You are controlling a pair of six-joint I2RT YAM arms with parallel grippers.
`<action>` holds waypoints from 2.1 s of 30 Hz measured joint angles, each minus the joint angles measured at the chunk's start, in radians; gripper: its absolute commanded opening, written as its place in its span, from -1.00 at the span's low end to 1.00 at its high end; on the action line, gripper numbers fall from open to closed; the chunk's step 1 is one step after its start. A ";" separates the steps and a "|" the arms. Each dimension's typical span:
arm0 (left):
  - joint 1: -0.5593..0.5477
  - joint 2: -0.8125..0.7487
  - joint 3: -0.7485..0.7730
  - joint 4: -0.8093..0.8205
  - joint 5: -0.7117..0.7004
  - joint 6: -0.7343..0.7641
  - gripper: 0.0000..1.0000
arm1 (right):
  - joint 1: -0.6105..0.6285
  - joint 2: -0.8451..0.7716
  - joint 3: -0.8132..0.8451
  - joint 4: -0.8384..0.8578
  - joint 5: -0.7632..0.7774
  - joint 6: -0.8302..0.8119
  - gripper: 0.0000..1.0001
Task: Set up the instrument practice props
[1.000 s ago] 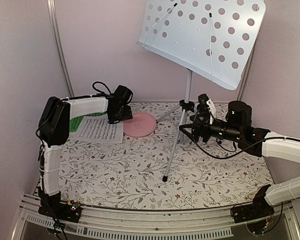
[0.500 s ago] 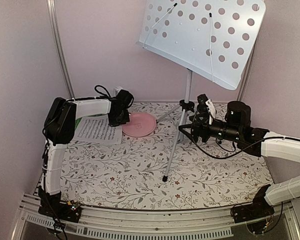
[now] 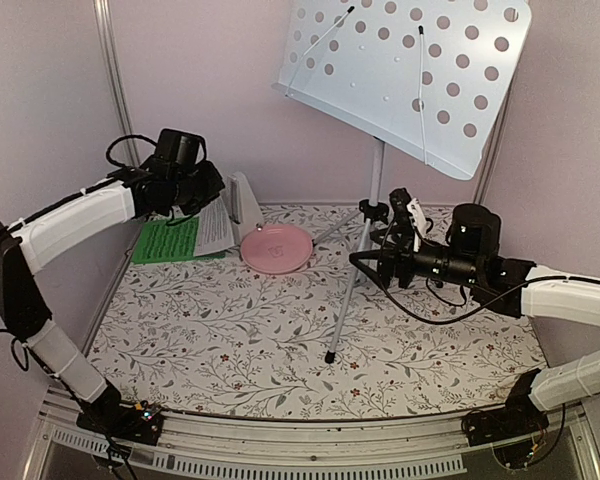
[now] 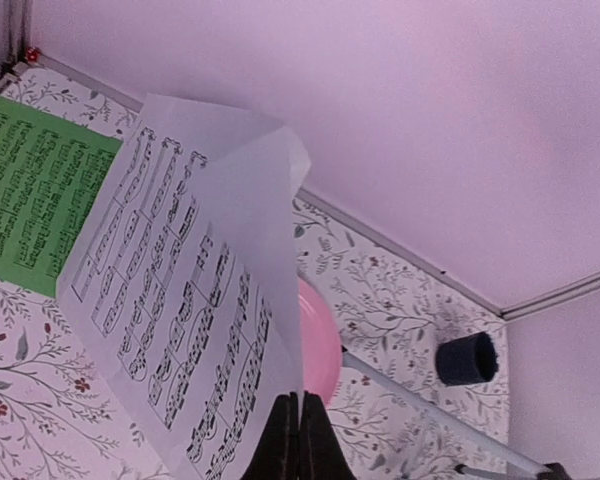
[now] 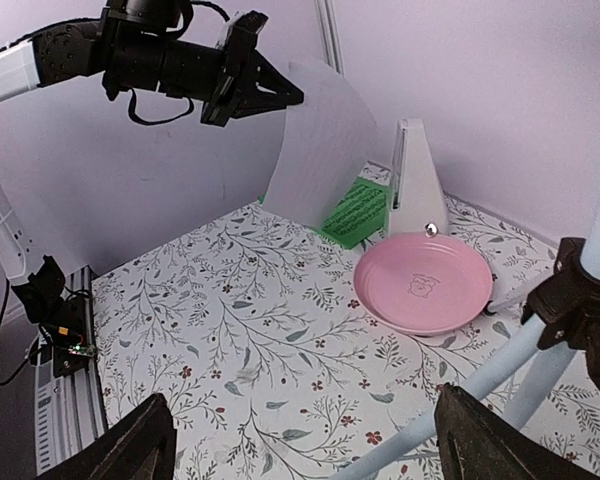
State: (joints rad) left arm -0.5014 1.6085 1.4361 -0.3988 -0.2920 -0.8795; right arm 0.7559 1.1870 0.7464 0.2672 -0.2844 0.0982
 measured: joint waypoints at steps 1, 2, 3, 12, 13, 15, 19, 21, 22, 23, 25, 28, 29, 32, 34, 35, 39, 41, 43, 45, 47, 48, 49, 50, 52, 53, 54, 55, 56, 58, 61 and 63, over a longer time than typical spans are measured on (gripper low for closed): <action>0.000 -0.031 -0.010 0.009 0.015 -0.016 -1.00 | 0.013 0.000 0.000 0.006 0.003 -0.003 0.84; 0.000 -0.069 -0.023 0.023 0.038 -0.035 -1.00 | 0.033 0.002 0.000 0.017 0.011 -0.010 0.85; -0.001 -0.100 -0.031 0.032 0.054 -0.057 -1.00 | 0.054 0.006 0.000 0.033 0.021 -0.014 0.87; -0.108 -0.264 -0.039 0.075 0.071 -0.170 -1.00 | 0.282 0.174 0.022 0.220 0.239 -0.073 0.98; -0.128 -0.274 -0.037 0.077 0.072 -0.179 -1.00 | 0.304 0.205 0.034 0.245 0.273 -0.081 0.98; -0.160 -0.283 -0.036 0.088 0.076 -0.198 -1.00 | 0.334 0.257 0.056 0.288 0.328 -0.093 0.98; -0.202 -0.291 -0.037 0.108 0.089 -0.235 -1.00 | 0.360 0.338 0.109 0.377 0.450 -0.118 0.93; -0.221 -0.296 -0.039 0.120 0.089 -0.248 -1.00 | 0.362 0.365 0.137 0.420 0.504 -0.139 0.87; -0.230 -0.299 -0.039 0.125 0.089 -0.251 -1.00 | 0.362 0.380 0.152 0.443 0.531 -0.150 0.84; -0.242 -0.302 -0.039 0.129 0.087 -0.255 -1.00 | 0.362 0.392 0.165 0.467 0.554 -0.164 0.80; -0.262 -0.309 -0.039 0.137 0.084 -0.259 -1.00 | 0.362 0.412 0.183 0.510 0.582 -0.187 0.70; -0.280 -0.314 -0.040 0.160 0.082 -0.266 -1.00 | 0.362 0.454 0.222 0.570 0.607 -0.221 0.38; -0.283 -0.315 -0.041 0.167 0.082 -0.268 -1.00 | 0.362 0.469 0.237 0.584 0.614 -0.231 0.22; -0.287 -0.317 -0.045 0.182 0.083 -0.275 -1.00 | 0.362 0.501 0.263 0.629 0.642 -0.253 -0.29; -0.289 -0.318 -0.050 0.195 0.088 -0.277 -1.00 | 0.362 0.509 0.266 0.662 0.660 -0.271 -0.57; -0.290 -0.319 -0.055 0.204 0.094 -0.277 -1.00 | 0.362 0.510 0.266 0.676 0.668 -0.276 -0.78; -0.292 -0.319 -0.072 0.226 0.109 -0.277 -0.96 | 0.363 0.510 0.266 0.714 0.699 -0.308 -1.00; -0.292 -0.319 -0.079 0.240 0.114 -0.270 -0.55 | 0.363 0.503 0.264 0.715 0.703 -0.322 -1.00; -0.293 -0.318 -0.084 0.252 0.121 -0.253 -0.33 | 0.363 0.475 0.243 0.713 0.705 -0.327 -1.00; -0.293 -0.315 -0.085 0.261 0.124 -0.211 -0.04 | 0.363 0.428 0.218 0.693 0.705 -0.326 -1.00; -0.292 -0.308 -0.085 0.270 0.123 -0.154 0.31 | 0.362 0.365 0.199 0.657 0.705 -0.320 -1.00; -0.287 -0.304 -0.085 0.275 0.124 -0.121 0.53 | 0.362 0.334 0.194 0.637 0.703 -0.314 -1.00; -0.282 -0.298 -0.085 0.278 0.126 -0.080 0.75 | 0.360 0.304 0.193 0.613 0.699 -0.304 -1.00; -0.276 -0.293 -0.085 0.281 0.132 -0.037 0.88 | 0.356 0.272 0.193 0.583 0.692 -0.291 -1.00; -0.250 -0.284 -0.087 0.289 0.159 0.050 0.98 | 0.342 0.187 0.193 0.497 0.667 -0.246 -1.00; -0.235 -0.284 -0.093 0.295 0.179 0.088 0.98 | 0.334 0.155 0.193 0.462 0.651 -0.227 -1.00; -0.202 -0.287 -0.114 0.323 0.219 0.130 0.99 | 0.320 0.113 0.193 0.412 0.632 -0.197 -1.00; -0.175 -0.290 -0.134 0.345 0.244 0.159 0.99 | 0.309 0.083 0.193 0.376 0.620 -0.174 -1.00; -0.139 -0.293 -0.163 0.374 0.285 0.188 0.98 | 0.298 0.051 0.197 0.320 0.603 -0.146 -1.00; -0.076 -0.296 -0.225 0.424 0.348 0.236 0.99 | 0.282 0.003 0.219 0.197 0.576 -0.104 -1.00; -0.008 -0.289 -0.320 0.494 0.439 0.313 0.99 | 0.277 -0.034 0.266 0.029 0.537 -0.057 -1.00; 0.002 -0.270 -0.352 0.534 0.488 0.365 0.99 | 0.277 -0.057 0.296 -0.091 0.505 -0.027 -1.00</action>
State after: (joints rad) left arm -0.4995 1.3380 1.0840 0.1349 0.1963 -0.5140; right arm 1.0328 1.1297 1.0420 0.1761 0.2203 0.0708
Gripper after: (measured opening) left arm 0.994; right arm 0.013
